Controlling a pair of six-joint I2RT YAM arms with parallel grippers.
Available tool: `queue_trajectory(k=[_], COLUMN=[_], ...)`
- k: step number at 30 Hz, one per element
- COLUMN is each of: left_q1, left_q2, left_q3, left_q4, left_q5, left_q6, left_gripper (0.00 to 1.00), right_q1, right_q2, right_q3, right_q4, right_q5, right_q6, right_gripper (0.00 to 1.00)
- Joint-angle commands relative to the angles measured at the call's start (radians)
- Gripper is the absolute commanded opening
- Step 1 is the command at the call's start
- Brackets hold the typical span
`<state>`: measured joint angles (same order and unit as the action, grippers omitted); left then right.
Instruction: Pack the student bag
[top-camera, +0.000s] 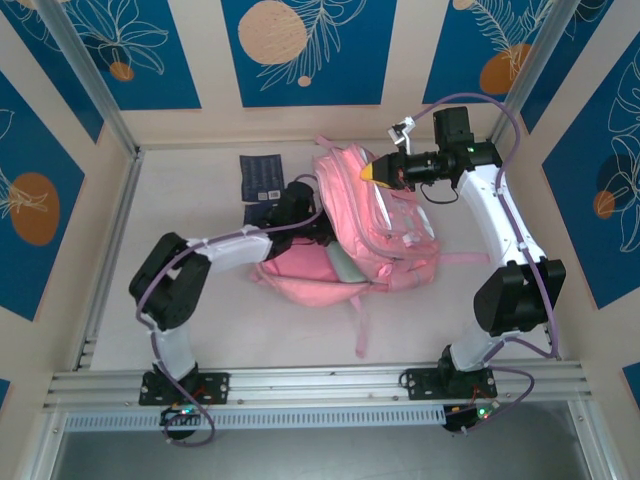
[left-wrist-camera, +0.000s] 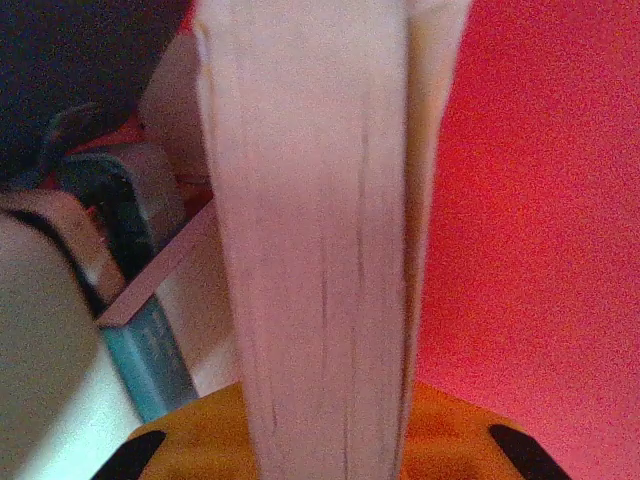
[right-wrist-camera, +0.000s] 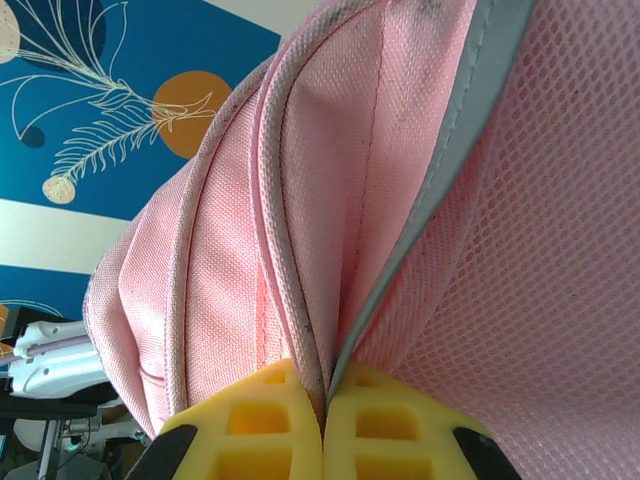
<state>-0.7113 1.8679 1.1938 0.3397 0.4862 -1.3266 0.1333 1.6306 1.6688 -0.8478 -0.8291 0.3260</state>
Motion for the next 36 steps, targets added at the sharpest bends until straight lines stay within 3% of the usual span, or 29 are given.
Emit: queue_trajectory(k=[1, 7, 11, 15, 23, 26, 30, 36], left_q1=[-0.021, -0.013, 0.006, 0.033, 0.122, 0.173, 0.263, 0.336], left_q2=[0.034, 0.014, -0.035, -0.134, -0.351, -0.437, -0.541, -0.629], left_q3=[0.066, 0.059, 0.034, 0.005, -0.129, -0.162, -0.188, -0.205], left_q4=[0.030, -0.013, -0.029, -0.154, -0.429, -0.550, -0.696, -0.851], left_q5=[-0.009, 0.019, 0.069, 0.088, 0.059, 0.021, -0.063, -0.234], left_q6=[0.004, 0.036, 0.055, 0.137, 0.270, 0.355, 0.451, 0.552], left_gripper=[0.08, 0.50, 0.66, 0.80, 0.84, 0.82, 0.81, 0.81], right_q1=[0.012, 0.010, 0.003, -0.008, -0.010, 0.000, 0.057, 0.223], right_q2=[-0.061, -0.072, -0.087, -0.108, -0.127, -0.129, -0.125, -0.081], right_q3=[0.010, 0.008, -0.001, -0.020, -0.050, -0.047, -0.049, -0.030], right_q4=[0.071, 0.039, 0.022, 0.013, -0.010, -0.045, -0.081, -0.140], right_q5=[-0.109, -0.037, 0.011, 0.054, 0.151, 0.269, 0.479, 1.005], right_q6=[0.017, -0.009, -0.025, -0.034, -0.060, -0.091, -0.114, -0.204], right_gripper=[0.00, 0.00, 0.00, 0.00, 0.00, 0.00, 0.00, 0.00])
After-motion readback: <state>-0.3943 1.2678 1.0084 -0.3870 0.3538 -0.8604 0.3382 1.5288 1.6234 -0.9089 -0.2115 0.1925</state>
